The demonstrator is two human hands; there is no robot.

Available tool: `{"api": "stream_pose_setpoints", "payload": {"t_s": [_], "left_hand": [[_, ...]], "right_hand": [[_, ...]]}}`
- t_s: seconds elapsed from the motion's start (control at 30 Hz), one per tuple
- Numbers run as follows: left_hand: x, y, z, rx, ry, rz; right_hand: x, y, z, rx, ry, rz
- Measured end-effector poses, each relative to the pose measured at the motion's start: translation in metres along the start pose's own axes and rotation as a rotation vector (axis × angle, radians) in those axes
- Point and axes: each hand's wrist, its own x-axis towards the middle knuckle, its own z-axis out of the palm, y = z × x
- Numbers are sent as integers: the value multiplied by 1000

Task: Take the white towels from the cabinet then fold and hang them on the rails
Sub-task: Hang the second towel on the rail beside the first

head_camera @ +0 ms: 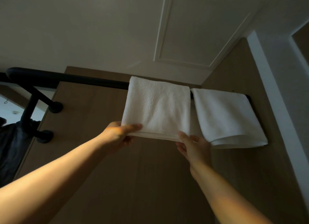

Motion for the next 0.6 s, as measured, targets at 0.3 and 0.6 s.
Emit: {"api": "stream_pose_setpoints", "payload": {"t_s": [0.3,0.6], "left_hand": [[8,-10,-4,-34,3,17],[12,-14,-5,-51,5,26]], "right_hand": [[-37,-42,5,-825,-127,-680],[51,-96,89,-1519,-184,-1080]]}}
